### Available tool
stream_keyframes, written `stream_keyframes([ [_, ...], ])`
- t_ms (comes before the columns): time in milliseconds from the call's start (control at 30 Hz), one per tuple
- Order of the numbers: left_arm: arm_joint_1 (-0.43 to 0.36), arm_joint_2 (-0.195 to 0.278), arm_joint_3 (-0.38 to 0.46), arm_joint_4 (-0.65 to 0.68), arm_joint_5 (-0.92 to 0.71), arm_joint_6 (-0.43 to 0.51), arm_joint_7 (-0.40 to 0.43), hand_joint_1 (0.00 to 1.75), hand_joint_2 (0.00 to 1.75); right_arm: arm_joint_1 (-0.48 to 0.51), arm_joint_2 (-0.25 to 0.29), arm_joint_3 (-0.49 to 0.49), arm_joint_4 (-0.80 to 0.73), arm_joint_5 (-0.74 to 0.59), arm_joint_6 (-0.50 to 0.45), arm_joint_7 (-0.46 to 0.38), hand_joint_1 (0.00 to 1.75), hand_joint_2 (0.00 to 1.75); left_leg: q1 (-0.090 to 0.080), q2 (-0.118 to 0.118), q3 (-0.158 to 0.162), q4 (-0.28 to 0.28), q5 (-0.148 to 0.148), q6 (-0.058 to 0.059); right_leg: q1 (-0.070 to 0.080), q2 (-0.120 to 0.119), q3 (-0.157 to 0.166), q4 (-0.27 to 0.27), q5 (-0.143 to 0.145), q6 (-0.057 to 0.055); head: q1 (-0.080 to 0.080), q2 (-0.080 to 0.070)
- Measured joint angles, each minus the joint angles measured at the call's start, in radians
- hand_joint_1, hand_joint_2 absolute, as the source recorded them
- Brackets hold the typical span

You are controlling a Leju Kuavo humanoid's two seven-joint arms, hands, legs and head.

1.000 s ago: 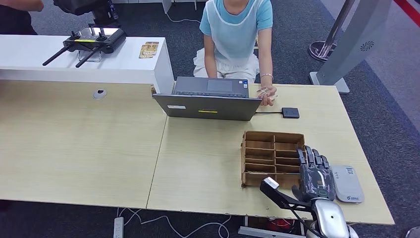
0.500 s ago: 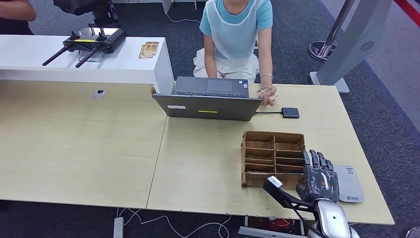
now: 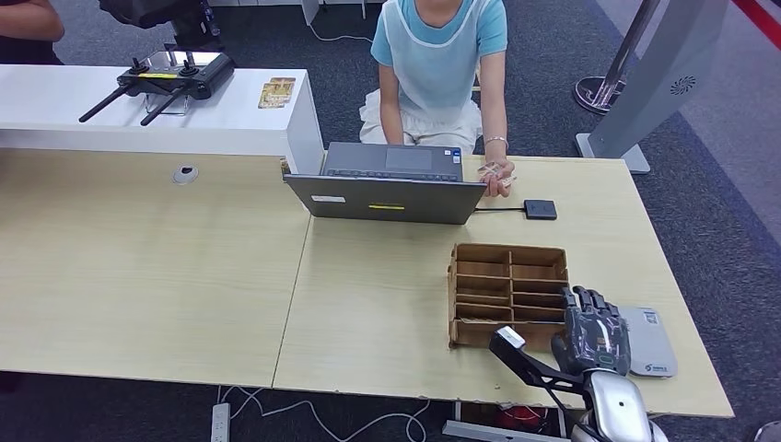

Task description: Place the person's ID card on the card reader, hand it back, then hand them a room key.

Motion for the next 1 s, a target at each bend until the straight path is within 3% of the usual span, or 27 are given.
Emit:
stream_keyframes([
  [500,0.000,0.000,0.000,0.000,0.000,0.003,0.000,0.00,0.00,-0.017,0.008,0.000,0.017,0.000,-0.004,-0.015,0.70,1.75,0.000,0.000,0.000,0.000,0.000,0.000,0.000,0.000,0.000,0.000,0.000,0.000,0.000,0.000],
  [700,0.000,0.000,0.000,0.000,0.000,0.004,0.000,0.00,0.00,-0.021,0.008,0.000,0.019,0.000,-0.012,-0.017,0.94,1.75,0.000,0.000,0.000,0.000,0.000,0.000,0.000,0.000,0.000,0.000,0.000,0.000,0.000,0.000],
  [1000,0.000,0.000,0.000,0.000,0.000,0.004,0.006,0.00,0.00,-0.022,0.009,0.001,0.017,-0.022,-0.029,-0.029,0.90,1.75,0.000,0.000,0.000,0.000,0.000,0.000,0.000,0.000,0.000,0.000,0.000,0.000,0.000,0.000],
])
